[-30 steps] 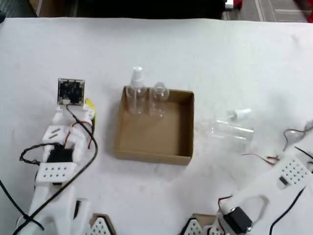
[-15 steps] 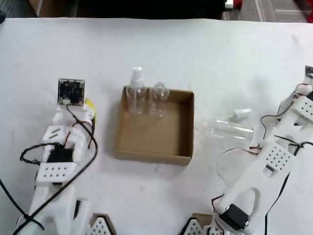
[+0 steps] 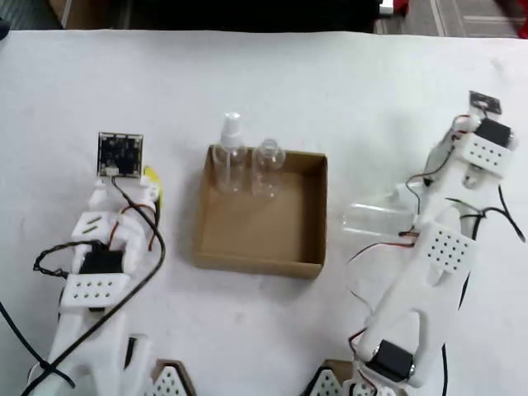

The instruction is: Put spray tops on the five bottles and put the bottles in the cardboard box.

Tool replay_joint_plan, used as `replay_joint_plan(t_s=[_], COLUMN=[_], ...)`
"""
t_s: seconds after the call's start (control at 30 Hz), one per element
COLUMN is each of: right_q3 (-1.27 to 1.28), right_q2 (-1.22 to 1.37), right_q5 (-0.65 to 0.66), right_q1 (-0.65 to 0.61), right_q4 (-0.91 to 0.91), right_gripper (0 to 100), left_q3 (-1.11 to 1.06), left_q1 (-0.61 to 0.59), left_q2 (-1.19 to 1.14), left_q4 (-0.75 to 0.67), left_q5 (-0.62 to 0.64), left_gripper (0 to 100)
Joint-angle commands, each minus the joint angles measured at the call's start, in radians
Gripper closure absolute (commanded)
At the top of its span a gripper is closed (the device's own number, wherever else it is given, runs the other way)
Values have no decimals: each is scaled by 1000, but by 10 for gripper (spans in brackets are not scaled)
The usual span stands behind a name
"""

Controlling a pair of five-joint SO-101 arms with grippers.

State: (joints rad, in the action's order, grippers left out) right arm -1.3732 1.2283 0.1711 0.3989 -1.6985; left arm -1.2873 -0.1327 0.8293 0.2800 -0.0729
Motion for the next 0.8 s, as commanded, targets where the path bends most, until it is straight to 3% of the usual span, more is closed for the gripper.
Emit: replay_joint_plan(t_s=[0.0, 0.47, 0.77], right_q3=[-5, -15, -15], right_q2=[-94, -114, -384], right_q5=[-11, -9, -11], right_q1=[-18, -8, -4], right_q4=[-30, -28, -28], right_gripper=[983, 983, 983], left_q3=[15, 12, 14], left_q1=[-4, -7, -7], left_q2=[-1, -1, -1], left_q4=[-29, -29, -29], left_q5=[5, 5, 5], left_gripper=[921, 921, 921])
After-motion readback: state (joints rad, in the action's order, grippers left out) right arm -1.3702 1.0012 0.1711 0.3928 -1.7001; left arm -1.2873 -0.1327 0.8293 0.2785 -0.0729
